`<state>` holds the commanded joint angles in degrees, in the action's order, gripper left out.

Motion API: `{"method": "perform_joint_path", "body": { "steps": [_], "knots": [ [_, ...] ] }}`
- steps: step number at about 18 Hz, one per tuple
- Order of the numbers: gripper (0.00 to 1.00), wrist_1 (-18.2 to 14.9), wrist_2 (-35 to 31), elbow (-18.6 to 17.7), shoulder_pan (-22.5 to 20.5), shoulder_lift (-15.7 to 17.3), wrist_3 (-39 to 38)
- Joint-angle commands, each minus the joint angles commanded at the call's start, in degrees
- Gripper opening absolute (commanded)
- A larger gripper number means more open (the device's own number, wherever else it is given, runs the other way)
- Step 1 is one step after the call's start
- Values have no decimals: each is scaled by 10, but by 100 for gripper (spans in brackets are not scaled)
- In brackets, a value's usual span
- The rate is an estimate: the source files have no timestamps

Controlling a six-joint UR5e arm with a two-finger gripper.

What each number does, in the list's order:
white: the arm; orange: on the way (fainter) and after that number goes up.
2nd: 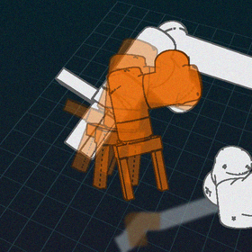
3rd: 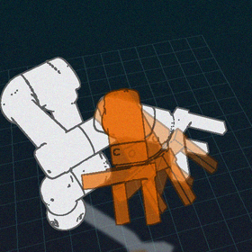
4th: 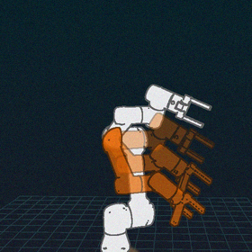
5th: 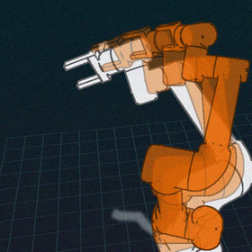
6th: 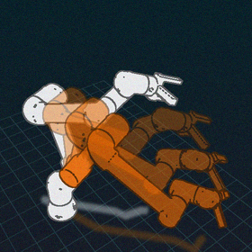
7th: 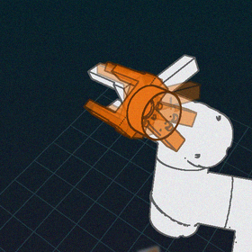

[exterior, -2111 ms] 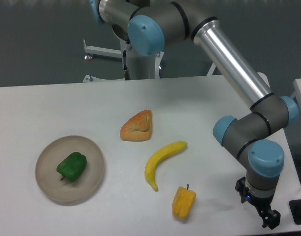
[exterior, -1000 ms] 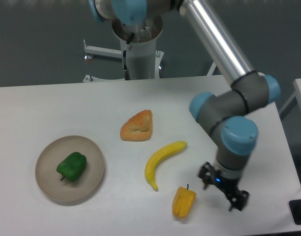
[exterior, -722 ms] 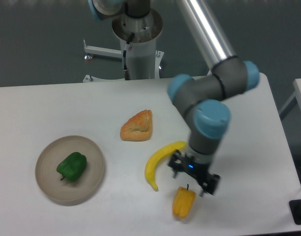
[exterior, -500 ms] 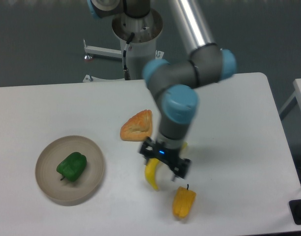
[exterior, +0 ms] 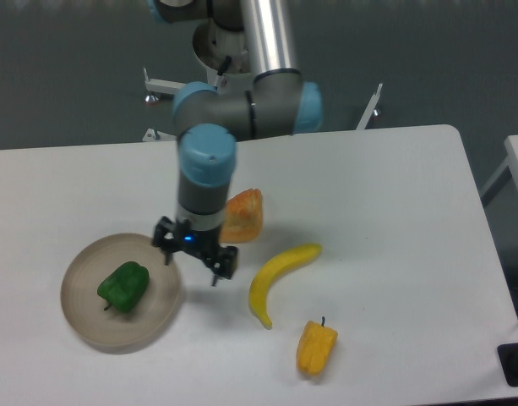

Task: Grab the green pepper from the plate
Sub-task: 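Move the open gripper across the table toward the green pepper on the plate, then lower the open gripper down around the green pepper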

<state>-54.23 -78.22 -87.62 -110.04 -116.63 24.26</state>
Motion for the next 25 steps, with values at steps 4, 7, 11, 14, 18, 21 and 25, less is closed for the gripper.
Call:
{"method": "perform_joint_path", "body": {
  "steps": [4,7,11,14,18,21,25],
  "knots": [
    [100,1,-1,-3,22,-5,-11],
    [100,1,-1,-2,36,-7,-11],
    [100,2,-3,5,43,-20,-11],
    [100,4,-8,13,47,-32,-9],
    [100,10,-11,17,52,-38,-10],
    [100,11,-11,18,54,-43,-11],
    [100,21,-12,21,61,-53,-11]
  ]
}}
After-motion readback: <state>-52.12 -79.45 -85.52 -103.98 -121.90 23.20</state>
